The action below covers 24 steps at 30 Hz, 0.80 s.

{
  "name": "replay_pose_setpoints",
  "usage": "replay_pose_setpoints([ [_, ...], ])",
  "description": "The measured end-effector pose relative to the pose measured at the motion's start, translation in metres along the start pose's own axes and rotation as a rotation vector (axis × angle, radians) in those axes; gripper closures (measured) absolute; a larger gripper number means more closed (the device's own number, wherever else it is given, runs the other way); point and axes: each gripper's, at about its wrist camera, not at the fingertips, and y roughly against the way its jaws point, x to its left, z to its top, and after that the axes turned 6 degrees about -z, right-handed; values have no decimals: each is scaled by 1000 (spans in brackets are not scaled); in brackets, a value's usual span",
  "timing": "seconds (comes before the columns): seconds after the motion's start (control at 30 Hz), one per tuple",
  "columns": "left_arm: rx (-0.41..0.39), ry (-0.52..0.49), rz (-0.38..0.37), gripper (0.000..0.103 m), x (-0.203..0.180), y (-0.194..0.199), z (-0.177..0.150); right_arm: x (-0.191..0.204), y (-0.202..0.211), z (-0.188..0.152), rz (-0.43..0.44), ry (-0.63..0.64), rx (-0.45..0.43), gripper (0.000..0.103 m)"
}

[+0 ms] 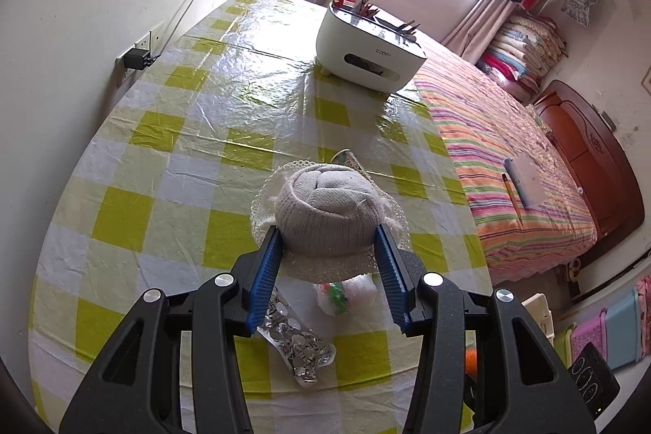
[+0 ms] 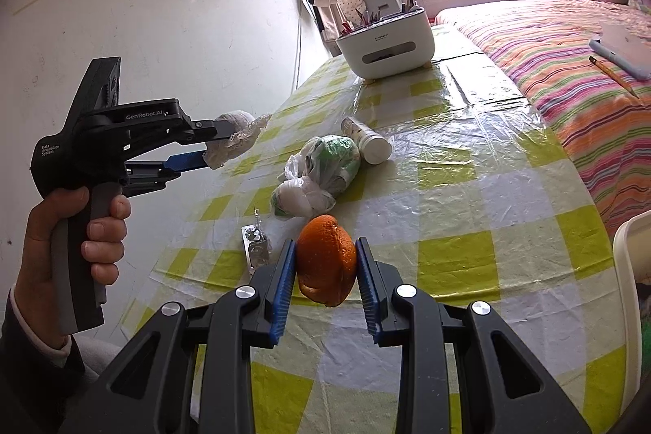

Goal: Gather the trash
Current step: 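Grasp the knit hat with the left tool while the right tool grasps the orange, then carry the orange with the right tool and drop it into the cream bin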

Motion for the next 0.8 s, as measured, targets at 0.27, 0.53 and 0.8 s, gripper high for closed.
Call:
replay_pose_setpoints([
  [0.27, -10, -65, -46, 58, -36, 5, -9, -24, 22, 3, -21, -45, -46, 74],
  [0.53, -8, -130, -98, 58, -75, 7, -23, -54, 36, 2, -53, -108, -75, 74],
  [0.8, 10, -188, -146, 58, -109, 4, -37, -81, 51, 0, -84, -163, -109, 74],
])
